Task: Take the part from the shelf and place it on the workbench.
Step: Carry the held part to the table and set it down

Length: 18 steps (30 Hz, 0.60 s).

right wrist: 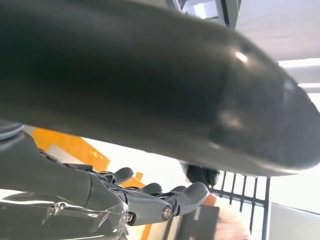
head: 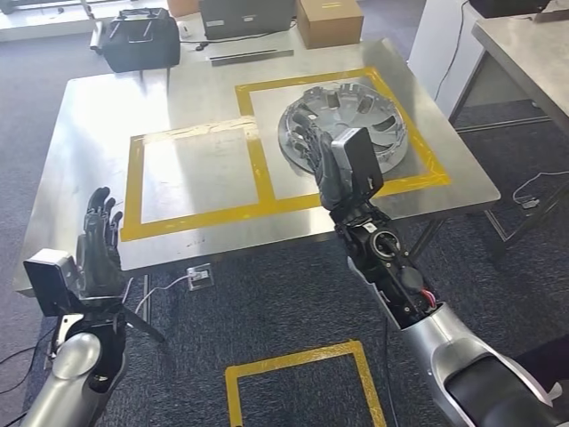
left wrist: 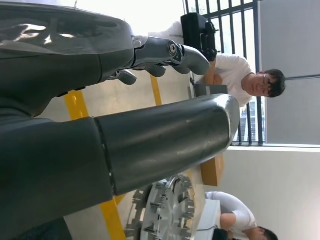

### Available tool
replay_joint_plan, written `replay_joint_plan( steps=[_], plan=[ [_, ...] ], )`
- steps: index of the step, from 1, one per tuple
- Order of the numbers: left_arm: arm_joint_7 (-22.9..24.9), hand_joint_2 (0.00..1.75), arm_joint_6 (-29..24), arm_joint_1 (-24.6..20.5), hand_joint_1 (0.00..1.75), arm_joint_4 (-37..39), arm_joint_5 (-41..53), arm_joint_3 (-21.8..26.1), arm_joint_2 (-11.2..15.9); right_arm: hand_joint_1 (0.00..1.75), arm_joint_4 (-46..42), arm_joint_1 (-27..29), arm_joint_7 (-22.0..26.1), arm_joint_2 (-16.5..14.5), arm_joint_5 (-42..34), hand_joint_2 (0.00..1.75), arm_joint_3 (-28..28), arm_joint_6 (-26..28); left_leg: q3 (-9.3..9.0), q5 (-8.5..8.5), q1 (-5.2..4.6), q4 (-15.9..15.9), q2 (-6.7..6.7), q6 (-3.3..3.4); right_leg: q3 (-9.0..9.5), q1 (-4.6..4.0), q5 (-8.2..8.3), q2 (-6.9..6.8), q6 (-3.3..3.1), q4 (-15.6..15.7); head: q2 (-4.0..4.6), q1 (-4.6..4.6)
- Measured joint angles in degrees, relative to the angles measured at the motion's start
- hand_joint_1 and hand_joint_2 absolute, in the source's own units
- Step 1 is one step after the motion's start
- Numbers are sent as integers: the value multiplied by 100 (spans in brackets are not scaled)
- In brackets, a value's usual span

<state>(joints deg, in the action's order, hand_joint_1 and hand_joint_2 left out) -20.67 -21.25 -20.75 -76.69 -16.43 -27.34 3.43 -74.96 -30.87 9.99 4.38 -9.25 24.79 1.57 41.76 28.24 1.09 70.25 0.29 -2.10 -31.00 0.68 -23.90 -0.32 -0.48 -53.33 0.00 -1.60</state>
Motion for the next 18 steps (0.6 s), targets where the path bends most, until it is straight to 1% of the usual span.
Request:
replay_joint_plan(
  steps=[1, 2, 3, 4, 5, 6, 7, 8, 9, 10, 12, 13, 14, 15, 16, 17, 18],
  plan=[
    [4, 0, -1, 6, 0, -16, 3, 1, 2, 0, -48, 23, -16, 3, -4, 0, 1, 7, -259, -155, 23, -370, -3, -17, -24, 14, 16, 1, 22, -9, 0, 10],
    [9, 0, -4, 5, 0, -36, 7, 1, 5, 0, -102, 39, -29, 7, -16, 0, 2, 13, -557, -277, 36, -826, -5, -26, -52, 22, 27, 0, 48, -18, 0, 26],
    [20, 0, -8, 6, 0, -59, 11, 2, 8, 0, -155, 45, -45, 12, -32, 0, 2, 16, -793, -364, 30, -1208, 3, -11, -75, 27, 41, 1, 80, -24, 0, 34],
    [29, 0, -10, 11, 0, -80, 15, 3, 12, 0, -205, 56, -57, 18, -49, 0, 3, 15, -931, -405, 17, -1457, 11, 14, -94, 28, 59, 4, 117, -28, 0, 32],
    [41, 0, -13, 17, 0, -96, 19, 3, 16, 0, -254, 74, -70, 22, -64, 0, 7, 13, -984, -406, -7, -1575, 21, 50, -113, 29, 82, 8, 157, -24, 0, 32],
    [54, 0, -15, 28, 0, -113, 21, 4, 20, 0, -294, 98, -87, 25, -72, 0, 11, 5, -970, -424, -29, -1594, 28, 97, -122, 35, 107, 13, 196, -18, 0, 19],
    [63, 0, -20, 37, 0, -131, 28, 4, 25, 0, -334, 130, -101, 29, -74, 0, 17, -2, -959, -441, -26, -1617, 22, 141, -138, 46, 98, 16, 231, -24, 0, 11],
    [72, 0, -25, 40, 0, -152, 35, 4, 28, 0, -371, 158, -115, 33, -74, 0, 21, -8, -954, -460, -27, -1638, 18, 187, -182, 54, 36, 17, 256, -82, 0, 4],
    [77, 0, -30, 43, 0, -175, 42, 5, 30, 0, -401, 179, -125, 39, -74, 0, 23, -13, -950, -482, -22, -1660, 10, 237, -262, 61, -94, 19, 274, -249, 0, -19],
    [80, 0, -33, 46, 0, -196, 48, 5, 31, 0, -424, 196, -128, 45, -74, 0, 25, -15, -947, -500, -17, -1677, 2, 278, -391, 62, -288, 20, 284, -553, 0, -50],
    [82, 0, -33, 62, 0, -215, 49, 7, 31, 0, -451, 230, -132, 52, -74, 0, 34, -19, -926, -516, -36, -1677, -6, 324, -729, 52, -693, 24, 302, -1426, 0, -117],
    [84, 0, -33, 74, 0, -218, 49, 7, 31, 0, -462, 256, -135, 56, -74, 0, 39, -19, -918, -521, -44, -1674, -6, 331, -853, 48, -801, 25, 310, -1770, 0, -138],
    [85, 0, -34, 83, 0, -219, 49, 7, 32, 0, -472, 281, -137, 58, -74, 0, 44, -20, -913, -524, -50, -1669, -2, 336, -886, 46, -800, 25, 312, -1903, 0, -154],
    [87, 0, -37, 88, 0, -221, 50, 7, 33, 0, -485, 299, -139, 62, -74, 0, 47, -20, -911, -525, -53, -1661, 4, 337, -807, 47, -686, 24, 306, -1786, 0, -170],
    [93, 0, -45, 92, 0, -228, 51, 7, 34, 0, -501, 305, -140, 67, -74, 0, 47, -19, -912, -522, -53, -1648, 12, 333, -632, 47, -482, 24, 293, -1442, 0, -193],
    [101, 0, -58, 94, 0, -243, 54, 7, 36, 0, -518, 300, -140, 71, -74, 0, 48, -20, -910, -515, -52, -1634, 19, 325, -427, 47, -283, 26, 276, -1009, 0, -220],
    [111, 0, -71, 93, 0, -261, 57, 7, 39, 0, -536, 293, -141, 75, -74, 0, 48, -21, -893, -513, -61, -1608, 24, 309, -248, 36, -123, 33, 261, -641, 0, -236]
  ],
)
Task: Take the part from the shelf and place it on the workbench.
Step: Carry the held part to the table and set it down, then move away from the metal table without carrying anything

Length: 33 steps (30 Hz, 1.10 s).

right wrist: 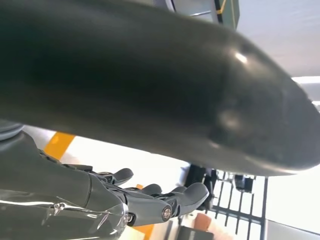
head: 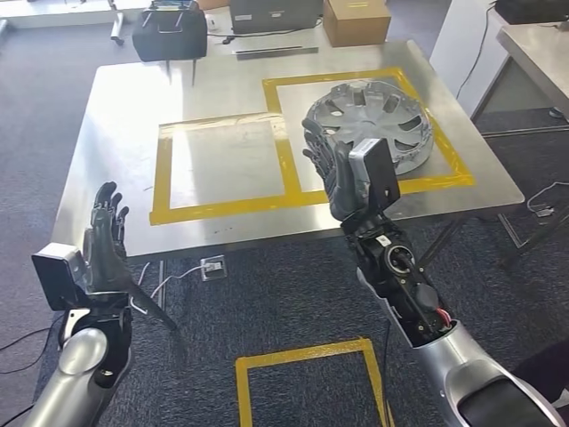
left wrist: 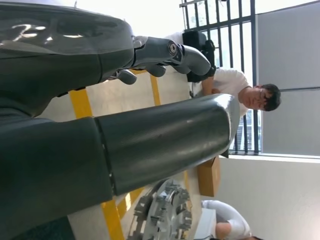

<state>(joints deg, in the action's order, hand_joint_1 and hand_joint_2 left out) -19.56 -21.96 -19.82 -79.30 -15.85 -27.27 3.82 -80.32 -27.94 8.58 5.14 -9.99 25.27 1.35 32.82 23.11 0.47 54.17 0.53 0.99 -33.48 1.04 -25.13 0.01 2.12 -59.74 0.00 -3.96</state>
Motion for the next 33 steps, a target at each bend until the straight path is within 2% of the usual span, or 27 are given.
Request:
replay_joint_plan(
  steps=[1, 2, 4, 6, 7, 9, 10, 11, 12, 13, 15, 16, 17, 20, 21, 22, 23, 25, 26, 27, 28, 31, 32, 33],
  plan=[
    [14, 0, -13, 4, 0, -19, 4, 1, 3, 0, -16, -4, -2, 3, -1, 0, 2, -2, 28, -5, -8, 24, 2, -23, 117, -12, 92, 7, -14, 245, 0, -10],
    [30, 0, -21, 13, 0, -36, 11, 1, 7, 0, -26, 0, -6, 5, -3, 0, 7, -4, 62, -16, -14, 41, 2, -49, 158, -27, 113, 17, -25, 345, 0, -9],
    [59, 0, -37, 37, 0, -59, 29, 3, 16, 0, -42, 9, -14, 7, -5, 0, 19, -5, 115, -43, -23, 58, -1, -107, 157, -27, 121, 24, -40, 377, 0, 5],
    [68, 0, -54, 46, 0, -85, 43, 6, 34, 0, -56, -4, -15, 8, -6, 0, 25, -5, 205, 85, -20, 196, -12, -166, 164, 5, 122, 30, -91, 468, 0, 37],
    [69, 0, -58, 45, 0, -96, 47, 8, 43, 0, -65, -11, -14, 9, -6, 0, 26, -6, 320, 250, -17, 439, -17, -196, 161, 21, 131, 30, -128, 515, 0, 76],
    [72, 0, -60, 56, 0, -106, 50, 8, 51, 0, -79, -10, -14, 9, -6, 0, 30, -9, 667, 656, 1, 1231, -23, -249, 109, 10, 164, 19, -193, 535, 0, 167],
    [72, 0, -59, 66, 0, -106, 50, 8, 54, 0, -81, -7, -15, 9, -6, 0, 32, -10, 826, 797, 6, 1609, -22, -265, 78, 2, 182, 11, -210, 531, 0, 197],
    [72, 0, -58, 75, 0, -106, 50, 8, 56, 0, -81, -4, -15, 9, -6, 0, 33, -11, 901, 842, 8, 1812, -23, -271, 47, -5, 201, 3, -220, 526, 0, 216],
    [72, 0, -58, 79, 0, -105, 50, 8, 59, 0, -81, -3, -16, 9, -6, 0, 34, -13, 856, 779, 9, 1776, -23, -267, 19, -10, 221, -1, -223, 520, 0, 232],
    [72, 0, -57, 79, 0, -105, 51, 8, 62, 0, -81, -4, -16, 9, -6, 0, 36, -13, 693, 632, 8, 1511, -23, -253, -4, -13, 240, -2, -219, 514, 0, 244],
    [72, 0, -56, 66, 0, -106, 56, 8, 67, 0, -83, -10, -16, 9, -6, 0, 37, -13, 190, 312, 1, 636, -22, -204, -39, -20, 278, -2, -192, 508, 0, 265],
    [68, 0, -55, 57, 0, -109, 59, 8, 68, 0, -84, -15, -16, 9, -6, 0, 37, -13, 18, 218, -14, 309, -19, -171, -56, -25, 300, -2, -169, 507, 0, 265],
    [64, 0, -53, 49, 0, -111, 61, 8, 68, 0, -84, -18, -15, 9, -6, 0, 39, -13, -70, 174, -32, 120, -15, -140, -72, -27, 324, -2, -138, 507, 0, 263],
    [57, 0, -48, 42, 0, -115, 62, 8, 70, 0, -84, -16, -16, 11, -6, 0, 55, -13, -40, 97, -56, 54, -17, -33, -108, -12, 381, 0, -38, 525, 0, 256],
    [57, 0, -47, 41, 0, -115, 62, 8, 70, 0, -83, -14, -17, 17, -6, 0, 61, -13, -28, 56, -46, 29, -25, 4, -135, -7, 314, 3, -13, 477, 0, 253],
    [57, 0, -47, 39, 0, -115, 62, 8, 70, 0, -83, -14, -17, 23, -6, 0, 64, -13, -8, 11, -32, 3, -34, 43, -196, -4, 155, 5, 5, 319, 0, 236],
    [57, 0, -47, 38, 0, -115, 62, 8, 70, 0, -81, -14, -17, 33, -6, 0, 68, -13, 18, -29, -24, -13, -42, 72, -292, 1, -87, 6, 18, 39, 0, 208],
    [57, 0, -46, 41, 0, -114, 61, 8, 70, 0, -75, -10, -17, 49, -6, 0, 80, -13, 101, -95, -31, -11, -47, 103, -525, 3, -607, 7, 42, -760, 0, 148],
    [57, 0, -46, 44, 0, -113, 61, 8, 70, 0, -72, -5, -17, 55, -6, 0, 89, -13, 147, -129, -34, -7, -47, 107, -582, 3, -746, 7, 50, -1060, 0, 131],
    [57, 0, -46, 47, 0, -113, 60, 8, 70, 0, -68, -2, -17, 58, -6, 0, 99, -13, 197, -163, -35, -3, -46, 103, -549, 4, -774, 7, 54, -1172, 0, 119],
    [57, 0, -46, 49, 0, -113, 60, 8, 70, 0, -67, -1, -17, 60, -6, 0, 108, -13, 245, -197, -35, 4, -42, 94, -395, 5, -689, 6, 52, -1031, 0, 104],
    [56, 0, -46, 48, 0, -113, 60, 8, 71, 0, -67, -19, -16, 61, -6, 0, 116, -13, 356, -280, -39, 38, -27, 32, 389, -8, -323, 11, 13, 152, 0, 35],
    [55, 0, -46, 46, 0, -114, 60, 8, 72, 0, -69, -25, -16, 61, -6, 0, 118, -13, 376, -311, -43, 44, -25, 0, 530, -22, -268, 17, -5, 400, 0, 26],
    [53, 0, -45, 43, 0, -114, 61, 8, 72, 0, -72, -31, -15, 61, -6, 0, 120, -13, 391, -344, -44, 46, -25, -32, 578, -40, -256, 25, -20, 513, 0, 21]
  ],
)
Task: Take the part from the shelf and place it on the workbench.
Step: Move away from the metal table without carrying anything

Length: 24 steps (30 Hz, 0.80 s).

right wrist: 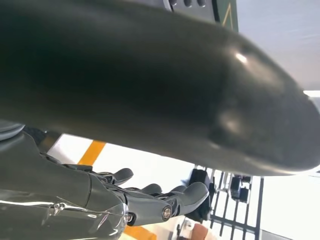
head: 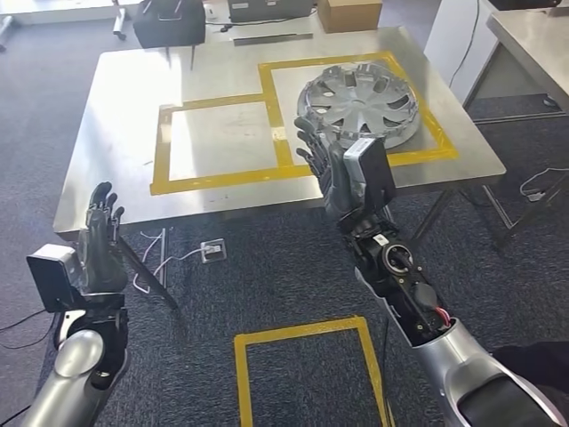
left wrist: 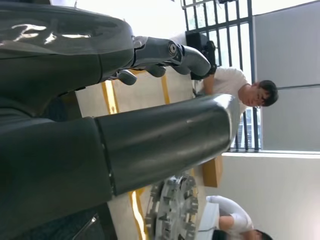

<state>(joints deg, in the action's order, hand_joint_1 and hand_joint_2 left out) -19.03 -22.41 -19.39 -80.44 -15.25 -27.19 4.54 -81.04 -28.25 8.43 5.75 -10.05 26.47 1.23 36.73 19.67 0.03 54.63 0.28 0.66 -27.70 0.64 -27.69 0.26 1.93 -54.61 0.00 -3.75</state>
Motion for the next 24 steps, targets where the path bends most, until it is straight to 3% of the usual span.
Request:
replay_joint_plan(
  steps=[3, 5, 7, 8, 9, 10, 11, 12, 14, 16, 18, 20, 22, 23, 24],
  plan=[
    [-3, 0, 18, -2, 0, 0, 0, 1, 4, 0, 0, -10, -1, 0, 0, 0, 4, 3, 51, -11, 5, 36, 4, -92, -62, 8, 108, -6, -90, 28, 0, 16],
    [-3, 0, 22, -8, 0, 0, -1, 3, 16, 0, -2, -24, -1, 0, 0, 0, 4, 4, 229, 351, 16, 441, 6, -148, -149, 38, 214, -25, -184, 56, 0, 84],
    [-3, 0, 22, -10, 0, 0, -1, 4, 24, 0, -5, -32, -1, 0, 0, 0, 6, 2, 515, 880, 37, 1248, 3, -194, -273, 27, 310, -33, -226, 54, 0, 168],
    [-3, 0, 22, -8, 0, 1, -1, 4, 25, 0, -5, -31, -2, 0, 0, 0, 7, 2, 620, 1037, 45, 1609, 3, -211, -335, 22, 356, -36, -226, 52, 0, 196],
    [-3, 0, 22, -5, 0, 1, -1, 4, 25, 0, -4, -30, -2, 0, 0, 0, 7, 2, 642, 1073, 50, 1807, 2, -220, -394, 18, 399, -39, -224, 51, 0, 213],
    [-3, 0, 22, -3, 0, 1, -1, 4, 26, 0, -4, -30, -2, 0, 0, 0, 8, 2, 556, 997, 52, 1792, 2, -219, -448, 16, 441, -41, -217, 49, 0, 225],
    [-3, 0, 22, -4, 0, 1, -1, 4, 26, 0, -3, -30, -2, 0, 0, 0, 9, 2, 351, 850, 54, 1549, 2, -208, -495, 16, 480, -41, -205, 48, 0, 237],
    [-3, 0, 22, -8, 0, 1, -1, 4, 27, 0, -4, -32, -2, 0, 0, 0, 10, 2, 62, 704, 54, 1147, 2, -189, -530, 15, 513, -41, -190, 46, 0, 245],
    [-4, 0, 22, -29, 0, -3, -1, 4, 27, 0, -10, -40, -2, 0, 0, 0, 9, 2, -478, 577, 32, 325, 4, -134, -585, -1, 574, -38, -142, 44, 0, 248],
    [-6, 0, 22, -47, 0, -13, 2, 4, 27, 0, -14, -48, -1, 0, 0, 0, 11, 1, -645, 583, -3, -7, 10, -76, -613, -6, 637, -37, -77, 55, 0, 232],
    [-3, 0, 18, -51, 0, -20, 4, 4, 29, 0, -14, -44, -2, 1, -1, 0, 17, -1, -605, 518, 4, -49, 2, 0, -641, 6, 655, -33, -13, 47, 0, 218],
    [2, 0, 12, -52, 0, -30, 4, 4, 31, 0, -14, -39, -4, 2, -9, 0, 17, -1, -549, 431, 28, -79, -16, 90, -772, 13, 365, -27, 27, -263, 0, 189],
    [9, 0, 11, -51, 0, -38, 5, 4, 29, 0, -14, -36, -4, 4, -18, 0, 16, -1, -463, 355, 28, -80, -26, 137, -1027, 19, -173, -26, 51, -1037, 0, 137],
    [13, 0, 11, -47, 0, -38, 4, 4, 29, 0, -13, -30, -4, 4, -17, 0, 17, -1, -415, 320, 25, -76, -26, 143, -1141, 21, -375, -26, 64, -1442, 0, 115],
    [15, 0, 12, -41, 0, -38, 4, 4, 29, 0, -13, -22, -5, 4, -17, 0, 20, -1, -367, 284, 23, -71, -26, 141, -1185, 21, -472, -27, 74, -1704, 0, 102]
  ],
)
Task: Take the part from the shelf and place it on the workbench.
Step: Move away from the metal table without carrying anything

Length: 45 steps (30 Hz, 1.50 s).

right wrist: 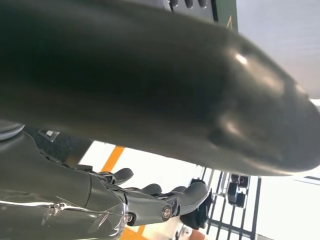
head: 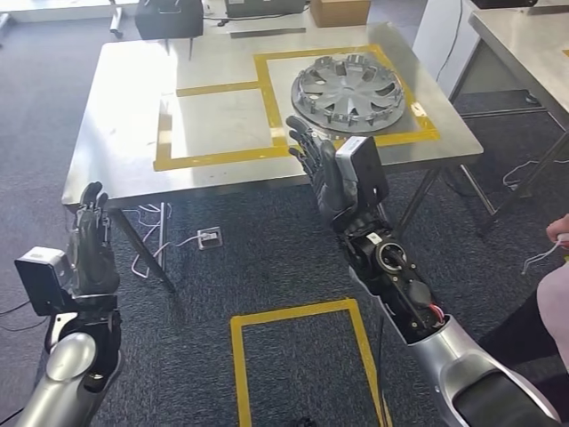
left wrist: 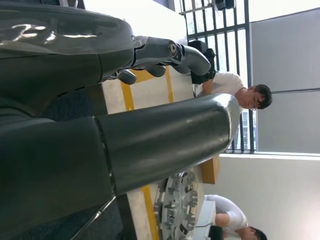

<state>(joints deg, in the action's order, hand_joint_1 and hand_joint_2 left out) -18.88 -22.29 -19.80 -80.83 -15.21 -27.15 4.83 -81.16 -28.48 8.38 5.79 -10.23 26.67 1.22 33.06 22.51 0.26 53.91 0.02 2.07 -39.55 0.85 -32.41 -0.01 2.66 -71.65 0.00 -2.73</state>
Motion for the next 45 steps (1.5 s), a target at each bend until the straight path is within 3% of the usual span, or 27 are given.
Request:
replay_joint_plan(
  steps=[1, 2, 5, 7, 10, 12, 14, 15, 16, 17, 18, 19, 21, 22, 24, 26, 27, 29, 30, 32, 33, 35, 37, 40, 41, 43, 45],
  plan=[
    [0, 0, 0, 6, 0, 0, -1, 0, 0, 0, 1, 7, -1, 1, 0, 0, 2, 0, 46, -33, -1, 6, 2, -6, 60, 2, 19, -1, 3, -43, 0, -14],
    [2, 0, 0, 11, 0, 0, -1, 0, 1, 0, 1, 11, -2, 1, 0, 0, 4, 0, 86, -61, -1, 15, 6, -17, 246, 4, 139, -2, -1, 169, 0, -32],
    [2, 0, -2, 15, 0, -2, 0, 0, 3, 0, -3, -5, -2, 1, 0, 0, 4, 0, 167, -128, -12, 55, 19, -81, 1052, -9, 522, 8, -58, 1422, 0, -99],
    [4, 0, -14, 14, 0, -6, 2, 0, 3, 0, -9, -13, -3, 2, 0, 0, 5, -1, 197, -188, -22, 64, 21, -146, 1203, -37, 568, 23, -99, 1732, 0, -109],
    [10, 0, -38, 17, 0, -11, 1, 2, 12, 0, -13, -17, -12, 2, -3, 0, 7, -5, 262, -189, -22, 107, 25, -248, 1115, -21, 678, 14, -189, 1764, 0, -91],
    [18, 0, -49, 18, 0, -21, -1, 5, 26, 0, -15, -24, -20, 1, -7, 0, 8, -13, 476, 187, -11, 536, 25, -310, 1012, 7, 786, -5, -271, 1795, 0, -14],
    [31, 0, -62, 36, 0, -31, -1, 7, 32, 0, -17, -22, -37, 1, -8, 0, 10, -19, 793, 702, 11, 1358, 23, -361, 877, -2, 886, -14, -308, 1792, 0, 69],
    [37, 0, -69, 51, 0, -32, -1, 6, 34, 0, -17, -16, -47, 1, -9, 0, 10, -19, 896, 833, 19, 1697, 22, -377, 812, -8, 932, -16, -310, 1790, 0, 95],
    [43, 0, -74, 64, 0, -33, 0, 6, 37, 0, -16, -12, -54, 1, -9, 0, 11, -19, 908, 838, 23, 1871, 22, -384, 747, -12, 980, -17, -306, 1788, 0, 113],
    [47, 0, -76, 73, 0, -33, 1, 6, 39, 0, -16, -8, -59, 1, -9, 0, 11, -16, 806, 730, 26, 1813, 22, -381, 690, -15, 1023, -17, -298, 1786, 0, 126],
    [48, 0, -75, 76, 0, -35, 1, 6, 41, 0, -16, -5, -62, 1, -9, 0, 11, -12, 582, 563, 27, 1524, 22, -369, 641, -16, 1064, -16, -284, 1785, 0, 136],
    [48, 0, -75, 73, 0, -40, 2, 7, 42, 0, -17, -4, -63, 1, -9, 0, 11, -6, 284, 417, 28, 1100, 22, -350, 602, -17, 1101, -14, -268, 1782, 0, 143],
    [47, 0, -81, 59, 0, -52, 1, 6, 40, 0, -26, -4, -63, 1, -9, 0, 8, 6, -220, 322, 2, 302, 26, -284, 548, -31, 1169, -13, -218, 1781, 0, 141],
    [46, 0, -89, 51, 0, -57, 1, 6, 40, 0, -31, 0, -62, 1, -9, 0, 8, 9, -328, 338, -16, 108, 30, -249, 534, -33, 1201, -13, -188, 1782, 0, 137],
    [45, 0, -111, 45, 0, -61, -4, 5, 41, 0, -33, 17, -60, 1, -8, 0, 10, 10, -330, 311, -36, 25, 29, -165, 513, -29, 1263, -11, -120, 1794, 0, 119],
    [44, 0, -127, 40, 0, -61, -14, 5, 40, 0, -32, 37, -54, 2, -7, 0, 13, 8, -281, 233, -17, -7, 12, -76, 430, -21, 1119, -4, -73, 1650, 0, 110],
    [43, 0, -132, 41, 0, -61, -17, 5, 39, 0, -31, 44, -50, 3, -7, 0, 13, 7, -245, 187, -4, -22, 2, -35, 336, -22, 910, -1, -57, 1409, 0, 87],
    [40, 0, -136, 47, 0, -61, -23, 5, 37, 0, -30, 52, -47, 4, -7, 0, 14, 7, -153, 110, -10, -21, -7, 8, 91, -18, 375, -2, -38, 628, 0, 28],
    [40, 0, -136, 53, 0, -61, -24, 4, 36, 0, -30, 59, -46, 4, -7, 0, 16, 6, -103, 73, -16, -18, -8, 11, -4, -17, 194, -2, -29, 252, 0, 7],
    [40, 0, -136, 60, 0, -60, -25, 4, 35, 0, -29, 74, -47, 4, -7, 0, 26, 3, -3, 3, -25, -4, -6, 5, 66, -18, 174, -2, -27, 30, 0, -17],
    [40, 0, -136, 64, 0, -60, -25, 4, 35, 0, -29, 77, -47, 4, -7, 0, 31, 1, 38, -24, -27, 7, -1, -5, 273, -20, 312, -2, -39, 276, 0, -33],
    [39, 0, -134, 65, 0, -61, -28, 4, 35, 0, -36, 73, -46, 4, -4, 0, 33, 2, 99, -64, -33, 39, 7, -43, 842, -35, 552, 2, -84, 1130, 0, -77],
    [38, 0, -133, 62, 0, -61, -36, 4, 36, 0, -51, 72, -46, 4, -1, 0, 33, 5, 140, -112, -34, 59, 7, -103, 1161, -68, 601, 14, -122, 1690, 0, -95],
    [36, 0, -133, 61, 0, -61, -42, 5, 39, 0, -61, 71, -47, 4, 0, 0, 37, 8, 177, -167, -29, 72, 9, -205, 1141, -74, 651, 17, -186, 1789, 0, -95],
    [36, 0, -134, 60, 0, -61, -43, 5, 43, 0, -63, 67, -47, 4, 0, 0, 38, 9, 224, -85, -29, 155, 12, -237, 1114, -59, 695, 10, -223, 1804, 0, -81],
    [32, 0, -135, 60, 0, -61, -45, 7, 50, 0, -70, 62, -48, 4, 0, 0, 40, 9, 449, 323, -15, 668, 16, -294, 1029, -31, 793, -11, -288, 1832, 0, -6],
    [30, 0, -135, 71, 0, -61, -54, 5, 50, 0, -75, 71, -49, 4, 0, 0, 44, 9, 756, 778, 6, 1472, 16, -339, 907, -34, 875, -18, -311, 1827, 0, 67]
  ],
)
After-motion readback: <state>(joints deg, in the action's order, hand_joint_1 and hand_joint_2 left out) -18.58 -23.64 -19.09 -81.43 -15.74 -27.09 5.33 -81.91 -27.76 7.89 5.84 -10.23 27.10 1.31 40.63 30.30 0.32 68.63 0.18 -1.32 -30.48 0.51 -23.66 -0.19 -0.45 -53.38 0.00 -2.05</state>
